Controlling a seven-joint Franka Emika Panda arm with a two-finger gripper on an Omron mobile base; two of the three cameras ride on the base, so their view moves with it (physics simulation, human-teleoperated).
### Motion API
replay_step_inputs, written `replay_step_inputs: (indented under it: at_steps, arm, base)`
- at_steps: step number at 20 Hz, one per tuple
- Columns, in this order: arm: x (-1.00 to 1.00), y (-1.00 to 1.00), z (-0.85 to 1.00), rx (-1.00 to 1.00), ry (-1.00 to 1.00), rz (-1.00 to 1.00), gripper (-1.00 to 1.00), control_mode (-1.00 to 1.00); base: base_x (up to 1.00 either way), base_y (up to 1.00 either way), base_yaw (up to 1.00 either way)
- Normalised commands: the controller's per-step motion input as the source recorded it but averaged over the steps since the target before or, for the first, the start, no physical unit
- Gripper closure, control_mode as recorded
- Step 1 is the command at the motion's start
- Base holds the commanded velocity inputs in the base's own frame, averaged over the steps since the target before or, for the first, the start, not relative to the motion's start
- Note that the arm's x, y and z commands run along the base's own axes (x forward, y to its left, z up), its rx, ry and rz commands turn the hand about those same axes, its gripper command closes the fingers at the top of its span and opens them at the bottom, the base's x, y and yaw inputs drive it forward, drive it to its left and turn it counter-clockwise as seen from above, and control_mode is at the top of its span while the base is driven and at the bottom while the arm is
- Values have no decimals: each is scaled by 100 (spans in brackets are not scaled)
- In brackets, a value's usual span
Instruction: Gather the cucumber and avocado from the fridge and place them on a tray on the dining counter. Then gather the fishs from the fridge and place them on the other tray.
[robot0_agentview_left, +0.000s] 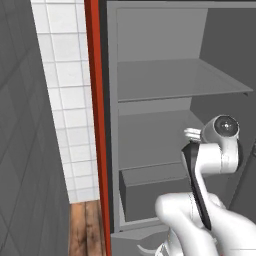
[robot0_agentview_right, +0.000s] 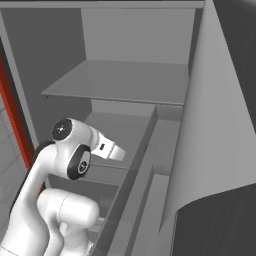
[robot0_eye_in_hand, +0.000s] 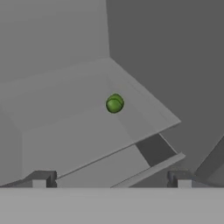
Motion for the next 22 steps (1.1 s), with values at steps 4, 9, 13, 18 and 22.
replay_step_inputs:
  at_steps: [4, 9, 13, 18, 22]
  arm:
    - [41, 0, -23, 0, 0, 0, -100, -100]
    - [42, 0, -12, 0, 0, 0, -100, -100]
    - [64, -2, -2, 0, 0, 0, -100, -100]
    - [63, -26, -4, 0, 0, 0, -100, -100]
    - [44, -44, -12, 0, 0, 0, -100, -100]
  base:
    - [0, 0, 0]
    - [0, 0, 0]
    - [0, 0, 0]
    - [0, 0, 0]
    - [0, 0, 0]
